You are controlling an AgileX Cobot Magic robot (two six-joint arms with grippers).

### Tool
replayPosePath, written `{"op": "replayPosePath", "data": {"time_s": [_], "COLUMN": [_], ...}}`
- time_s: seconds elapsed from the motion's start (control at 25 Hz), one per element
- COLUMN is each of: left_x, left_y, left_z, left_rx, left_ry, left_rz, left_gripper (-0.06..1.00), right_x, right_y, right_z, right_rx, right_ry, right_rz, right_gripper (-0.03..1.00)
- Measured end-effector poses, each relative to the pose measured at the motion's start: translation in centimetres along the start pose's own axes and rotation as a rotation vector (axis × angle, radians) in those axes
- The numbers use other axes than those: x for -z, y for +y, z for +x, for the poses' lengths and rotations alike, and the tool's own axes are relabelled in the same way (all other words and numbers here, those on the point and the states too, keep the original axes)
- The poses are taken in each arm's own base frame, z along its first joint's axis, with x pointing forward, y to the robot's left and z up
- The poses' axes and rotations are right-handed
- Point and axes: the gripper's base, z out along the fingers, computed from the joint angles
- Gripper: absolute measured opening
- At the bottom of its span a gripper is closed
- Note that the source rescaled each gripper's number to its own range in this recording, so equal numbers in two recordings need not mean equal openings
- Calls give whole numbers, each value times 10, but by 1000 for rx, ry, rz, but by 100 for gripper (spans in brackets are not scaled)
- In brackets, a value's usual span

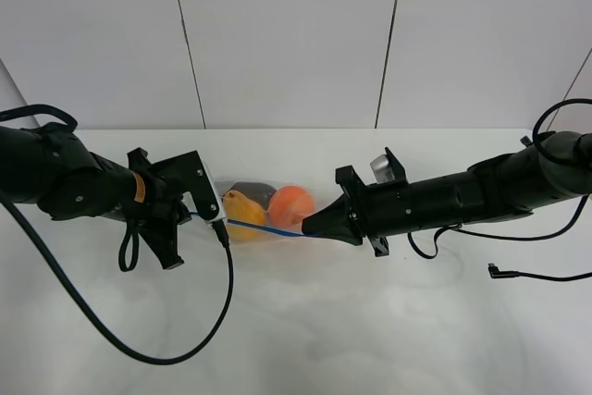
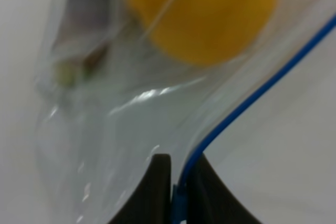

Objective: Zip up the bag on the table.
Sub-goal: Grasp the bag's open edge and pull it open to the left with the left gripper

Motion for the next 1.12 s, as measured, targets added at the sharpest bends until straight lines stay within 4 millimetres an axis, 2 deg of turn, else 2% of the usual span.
{"op": "replayPosePath", "data": {"time_s": [0.48, 1.12], "left_x": [0, 0], "left_y": [31, 32], "left_z": [44, 45], "left_rx": [136, 142], "left_ry": [112, 110], "left_rz": [-48, -51], "left_gripper": [0, 0], "right_x": [-2, -2], "right_y": [1, 1], "right_z": [1, 1], "right_rx": [7, 7], "right_ry": [6, 5], "right_rz": [1, 4], "right_gripper": [0, 0]}}
